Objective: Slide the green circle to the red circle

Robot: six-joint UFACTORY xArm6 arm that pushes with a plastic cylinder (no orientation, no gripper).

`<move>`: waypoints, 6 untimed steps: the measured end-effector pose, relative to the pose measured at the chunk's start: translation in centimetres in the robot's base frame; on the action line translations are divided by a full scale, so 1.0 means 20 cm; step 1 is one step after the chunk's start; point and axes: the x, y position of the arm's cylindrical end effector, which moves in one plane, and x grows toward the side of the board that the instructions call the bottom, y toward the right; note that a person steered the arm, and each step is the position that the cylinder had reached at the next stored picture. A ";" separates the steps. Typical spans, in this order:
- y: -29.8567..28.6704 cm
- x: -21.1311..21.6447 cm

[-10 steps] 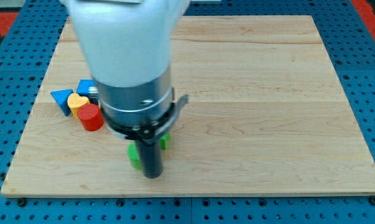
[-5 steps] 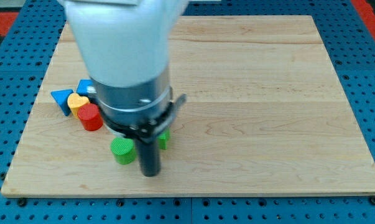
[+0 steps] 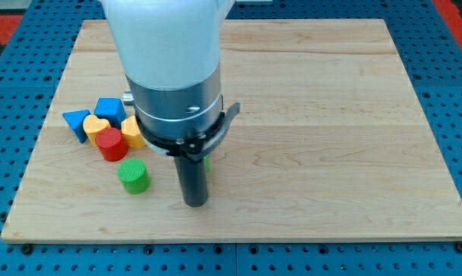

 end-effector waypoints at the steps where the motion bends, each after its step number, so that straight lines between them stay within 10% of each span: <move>1: -0.24 0.00; 6: -0.41 0.00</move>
